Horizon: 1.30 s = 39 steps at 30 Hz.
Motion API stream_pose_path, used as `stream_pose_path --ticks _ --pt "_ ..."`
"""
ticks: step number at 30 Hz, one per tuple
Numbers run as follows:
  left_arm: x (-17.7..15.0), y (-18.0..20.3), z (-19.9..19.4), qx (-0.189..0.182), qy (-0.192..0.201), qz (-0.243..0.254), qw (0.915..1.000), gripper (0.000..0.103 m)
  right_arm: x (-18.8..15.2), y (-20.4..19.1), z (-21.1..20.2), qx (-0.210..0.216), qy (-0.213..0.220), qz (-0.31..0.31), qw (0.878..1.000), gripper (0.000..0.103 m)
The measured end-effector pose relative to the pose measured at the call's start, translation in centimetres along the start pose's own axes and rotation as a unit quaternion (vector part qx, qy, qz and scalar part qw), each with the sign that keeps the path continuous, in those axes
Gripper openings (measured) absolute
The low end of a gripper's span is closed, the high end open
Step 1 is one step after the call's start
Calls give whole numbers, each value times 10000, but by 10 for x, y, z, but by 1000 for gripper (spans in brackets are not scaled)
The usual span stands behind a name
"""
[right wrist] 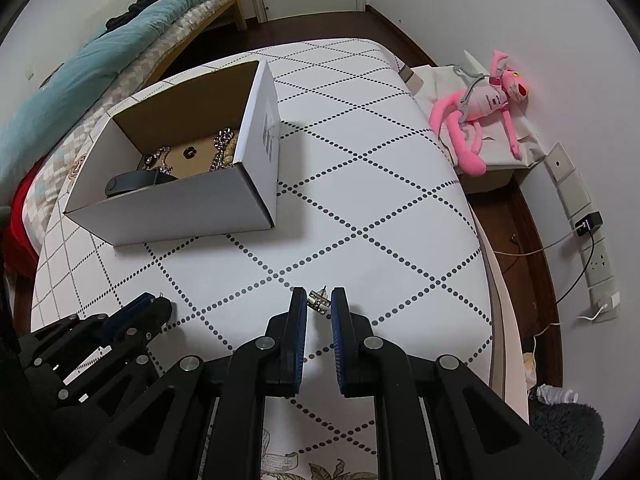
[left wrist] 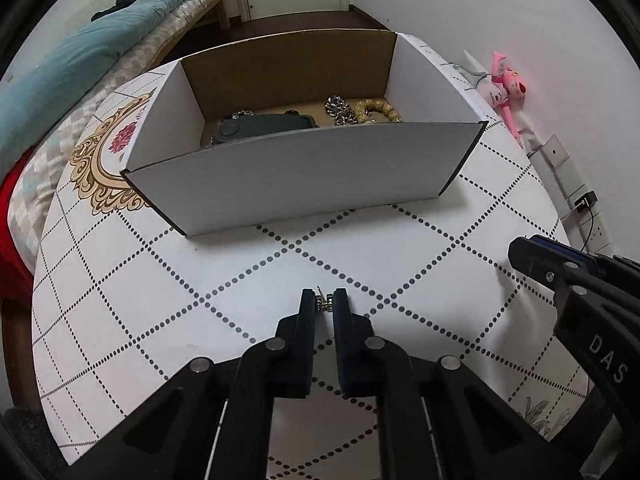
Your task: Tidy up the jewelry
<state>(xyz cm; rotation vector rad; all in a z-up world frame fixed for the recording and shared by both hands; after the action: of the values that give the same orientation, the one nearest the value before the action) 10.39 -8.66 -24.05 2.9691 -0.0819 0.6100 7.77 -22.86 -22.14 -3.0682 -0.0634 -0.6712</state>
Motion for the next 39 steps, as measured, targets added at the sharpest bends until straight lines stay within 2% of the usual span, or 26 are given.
stream_pose_path --ticks 6,10,14,18,24,26,29,30,31,32,33,37,39 --pt "0 -4 -5 -147 34 -67 9999 6 2 -1 -9 33 95 28 9999 13" --pt "12 -7 -31 -409 159 -137 9989 6 10 -2 -27 177 256 56 9995 13" --pt "42 -17 -65 -730 302 -321 9964 6 34 -8 -53 444 538 30 9976 13" --pt "87 -34 -69 -949 117 -559 9939 6 75 -17 -58 836 637 -37 9945 13" --pt "132 -55 -43 -898 -413 -770 9921 8 131 -31 -20 1412 180 -60 9898 13" --pt "141 -61 -35 -619 -618 -887 9922 9 145 -37 -2 1558 -105 -100 9877 13" --pt "151 -68 -31 -602 -731 -983 9906 13 155 -39 15 1650 -395 -118 9854 14" --pt "152 -69 -31 -570 -737 -986 9907 20 157 -40 18 1692 -487 -117 9843 15" --pt "154 -70 -32 -519 -727 -972 9913 27 159 -40 20 1708 -515 -123 9839 21" --pt "155 -71 -32 -447 -707 -962 9918 44 160 -39 20 1711 -517 -131 9838 32" --pt "157 -73 -35 -391 -648 -961 9925 57 162 -39 20 1686 -523 -124 9842 36" --pt "158 -77 -42 -161 -512 -908 9944 61 163 -36 12 1486 -462 -175 9877 38" --pt "156 -79 -44 -45 -450 -885 9950 71 163 -32 5 1304 -424 -200 9903 40"
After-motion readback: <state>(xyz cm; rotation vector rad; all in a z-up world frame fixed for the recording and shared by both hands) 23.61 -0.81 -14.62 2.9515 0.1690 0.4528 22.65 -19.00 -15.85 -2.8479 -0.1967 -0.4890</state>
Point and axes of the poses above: each gripper's, at about its wrist camera, not at the fingertips, and z roughly the way its jaws point, y to its right, x to its top, the point moved 2 cm from there along z, roughly the way its jaws point, and after that the axes turned 11 degrees about -z, right-handed, at the moved point
